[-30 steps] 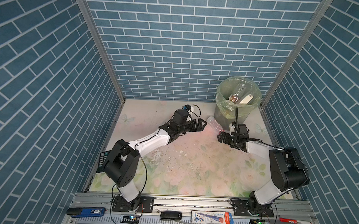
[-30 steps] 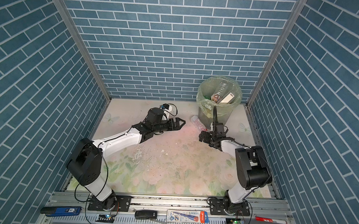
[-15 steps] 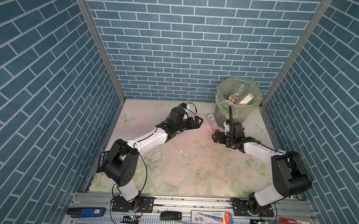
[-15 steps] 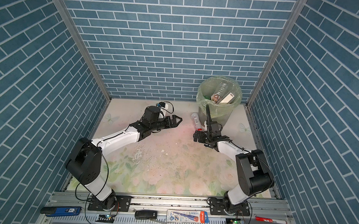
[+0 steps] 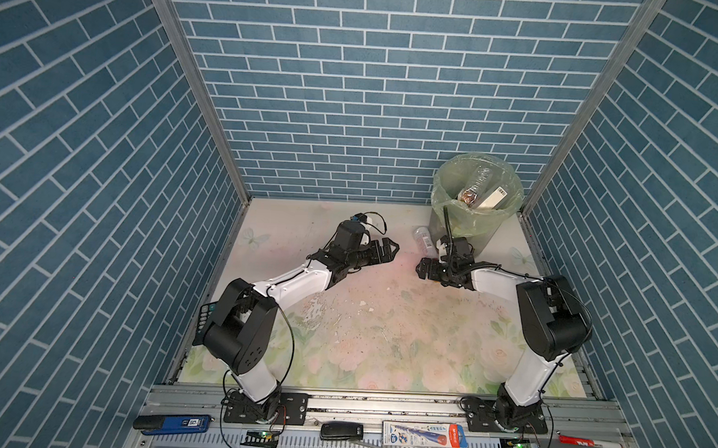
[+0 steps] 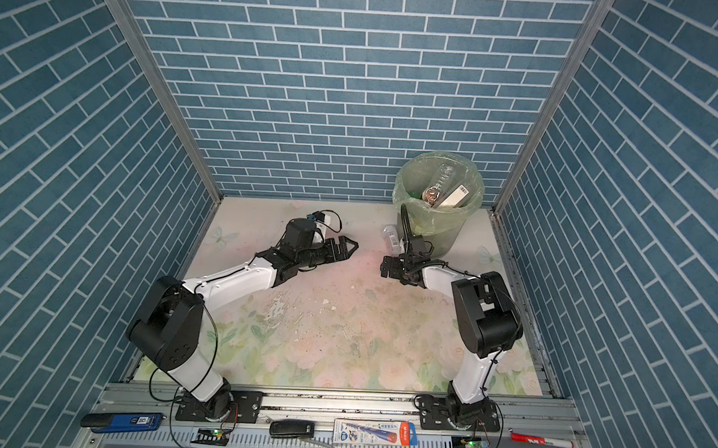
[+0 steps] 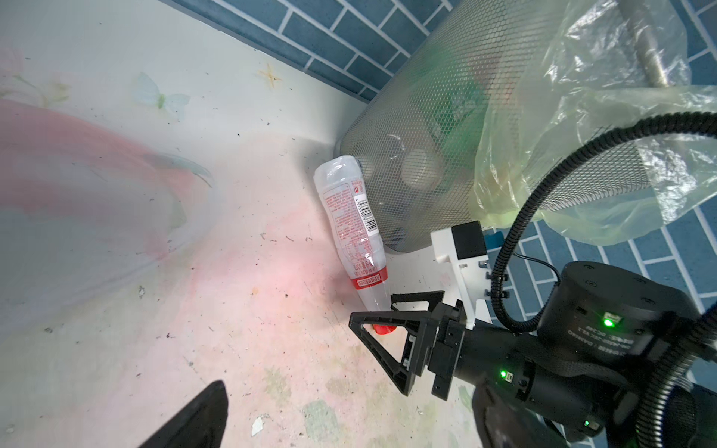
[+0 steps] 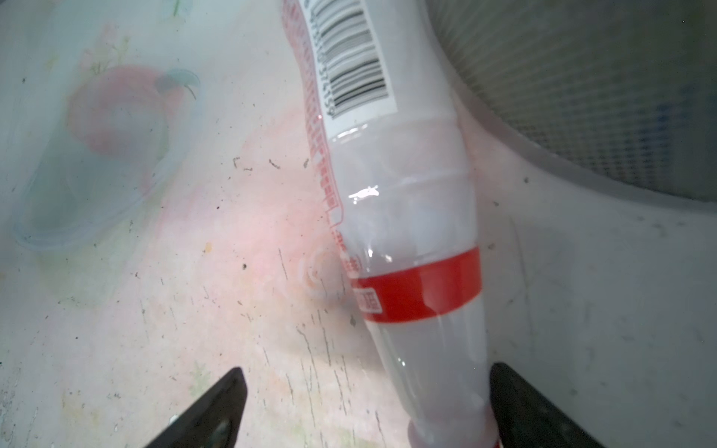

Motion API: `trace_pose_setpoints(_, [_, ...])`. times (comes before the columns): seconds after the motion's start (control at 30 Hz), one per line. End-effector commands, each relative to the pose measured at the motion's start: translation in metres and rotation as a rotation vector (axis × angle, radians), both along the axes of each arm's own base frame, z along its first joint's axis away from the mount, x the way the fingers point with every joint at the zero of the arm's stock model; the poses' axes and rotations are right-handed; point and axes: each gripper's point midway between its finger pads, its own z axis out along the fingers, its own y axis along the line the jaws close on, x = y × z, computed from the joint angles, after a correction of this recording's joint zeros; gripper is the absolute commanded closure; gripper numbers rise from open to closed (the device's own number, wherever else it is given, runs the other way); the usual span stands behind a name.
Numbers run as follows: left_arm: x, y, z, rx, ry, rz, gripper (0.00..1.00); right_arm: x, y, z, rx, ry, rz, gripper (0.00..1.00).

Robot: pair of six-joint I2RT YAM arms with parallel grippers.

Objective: Throw the plastic bottles in the bin

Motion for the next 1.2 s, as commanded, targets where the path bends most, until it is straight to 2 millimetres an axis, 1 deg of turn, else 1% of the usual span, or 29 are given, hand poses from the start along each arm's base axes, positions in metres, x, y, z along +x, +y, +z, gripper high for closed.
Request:
trace_pose_setpoints(0.0, [0.003,0.013,0.012,-0.020,-0.023,0.023,0.01,0.008,0.030,0.023,0.030,-0.055,0.062,0.03])
trace_pose_setpoints(0.1, [0.009,0.018,0.009,-0.016,-0.012,0.033,0.01,0.000,0.044,0.030,0.045,-0.064,0.086,0.03])
trace_pose_setpoints(0.2, [0.017,0.017,0.001,-0.005,0.032,0.031,0.01,-0.006,0.043,0.040,0.042,-0.074,0.078,0.03])
trace_pose_setpoints(0.27, [0.023,0.011,-0.001,-0.002,0.046,0.011,0.01,-0.012,0.036,0.050,0.040,-0.094,0.067,0.03])
trace_pose_setpoints(0.4, [0.036,-0.003,-0.013,0.021,0.079,-0.035,0.01,-0.028,0.020,0.077,0.044,-0.150,0.042,0.02])
trace_pose_setpoints(0.47, [0.043,-0.011,-0.019,0.030,0.092,-0.064,0.01,-0.036,0.008,0.088,0.023,-0.167,0.033,0.01])
trace_pose_setpoints(0.57, [0.050,-0.022,-0.032,0.043,0.116,-0.102,0.01,-0.046,-0.014,0.096,-0.017,-0.172,-0.007,0.01])
trace_pose_setpoints(0.73, [0.053,-0.041,-0.051,0.097,0.124,-0.154,0.01,-0.059,-0.048,0.091,-0.022,-0.138,-0.074,0.01])
trace_pose_setpoints(0.83, [0.046,-0.062,-0.063,0.138,0.123,-0.207,0.01,-0.065,-0.070,0.090,0.002,-0.135,-0.135,0.01])
trace_pose_setpoints(0.87, [0.043,-0.069,-0.067,0.149,0.125,-0.224,0.01,-0.068,-0.071,0.091,0.026,-0.130,-0.132,0.01])
trace_pose_setpoints(0.93, [0.037,-0.083,-0.076,0.176,0.127,-0.259,0.01,-0.071,-0.079,0.093,0.038,-0.137,-0.152,0.01])
trace_pose_setpoints(1.0, [0.033,-0.092,-0.086,0.195,0.137,-0.273,0.01,-0.074,-0.085,0.095,0.039,-0.142,-0.164,0.01])
trace_pose_setpoints(1.17, [0.029,-0.108,-0.109,0.216,0.158,-0.288,0.01,-0.079,-0.095,0.094,0.044,-0.139,-0.184,0.01])
